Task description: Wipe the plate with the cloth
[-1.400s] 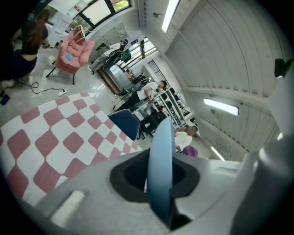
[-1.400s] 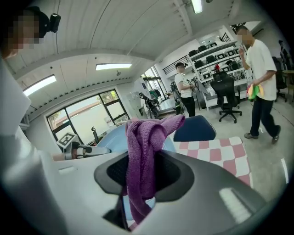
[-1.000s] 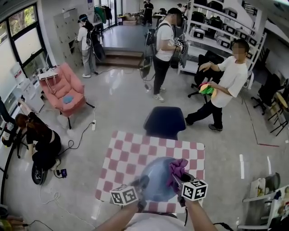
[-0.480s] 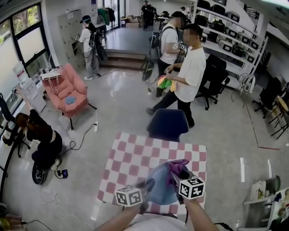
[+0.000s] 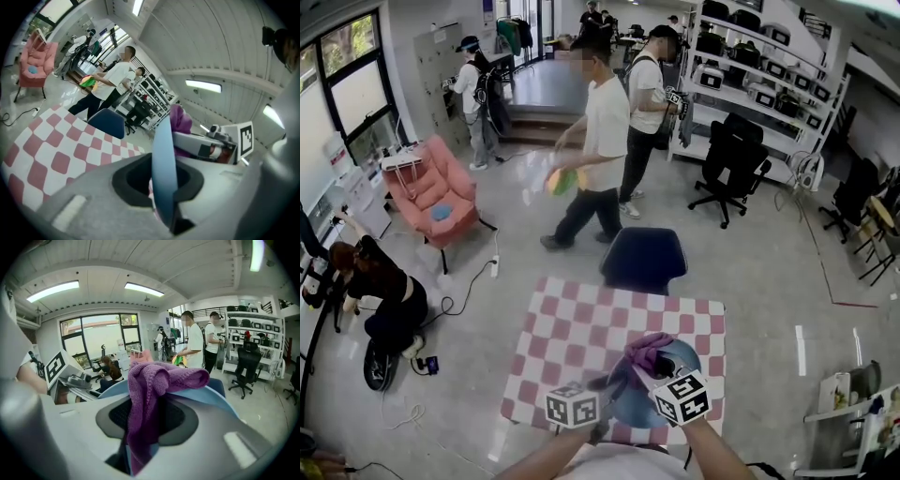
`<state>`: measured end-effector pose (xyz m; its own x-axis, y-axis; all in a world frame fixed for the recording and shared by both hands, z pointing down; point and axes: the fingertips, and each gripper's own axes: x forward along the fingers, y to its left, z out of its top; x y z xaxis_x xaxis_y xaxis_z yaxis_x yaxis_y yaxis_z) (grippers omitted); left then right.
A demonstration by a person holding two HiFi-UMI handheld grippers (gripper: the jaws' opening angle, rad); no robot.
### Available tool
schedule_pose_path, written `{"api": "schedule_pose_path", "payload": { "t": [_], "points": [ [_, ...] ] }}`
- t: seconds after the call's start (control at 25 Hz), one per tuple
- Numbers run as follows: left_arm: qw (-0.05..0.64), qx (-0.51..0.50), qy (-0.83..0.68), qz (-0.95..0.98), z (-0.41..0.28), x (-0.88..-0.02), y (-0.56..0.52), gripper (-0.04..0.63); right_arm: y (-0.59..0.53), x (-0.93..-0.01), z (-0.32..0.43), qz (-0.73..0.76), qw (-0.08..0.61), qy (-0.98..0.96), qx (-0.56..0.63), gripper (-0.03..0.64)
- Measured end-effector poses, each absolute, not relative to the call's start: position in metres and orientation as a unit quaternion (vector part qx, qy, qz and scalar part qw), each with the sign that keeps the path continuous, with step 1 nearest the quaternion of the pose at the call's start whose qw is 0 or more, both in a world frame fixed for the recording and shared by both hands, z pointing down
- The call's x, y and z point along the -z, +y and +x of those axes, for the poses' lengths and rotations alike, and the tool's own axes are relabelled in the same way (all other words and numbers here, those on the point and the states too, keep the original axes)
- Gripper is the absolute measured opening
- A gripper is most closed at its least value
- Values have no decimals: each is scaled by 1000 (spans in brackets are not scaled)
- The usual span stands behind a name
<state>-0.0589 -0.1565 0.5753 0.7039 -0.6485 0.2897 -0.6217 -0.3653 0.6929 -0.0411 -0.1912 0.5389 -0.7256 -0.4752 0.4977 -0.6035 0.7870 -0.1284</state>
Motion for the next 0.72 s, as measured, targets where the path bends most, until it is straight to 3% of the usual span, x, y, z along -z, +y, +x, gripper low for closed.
{"api": "schedule_pose_path", "payload": {
  "t": [0.4,0.72],
  "points": [
    [413,10,-374,830,-59,-574,-156,37,-162,-534,-68,197,250,-943,-96,124],
    [408,10,-380,831,-60,-572,-158,37,-171,-536,-65,213,240,-941,-110,124]
  ]
}}
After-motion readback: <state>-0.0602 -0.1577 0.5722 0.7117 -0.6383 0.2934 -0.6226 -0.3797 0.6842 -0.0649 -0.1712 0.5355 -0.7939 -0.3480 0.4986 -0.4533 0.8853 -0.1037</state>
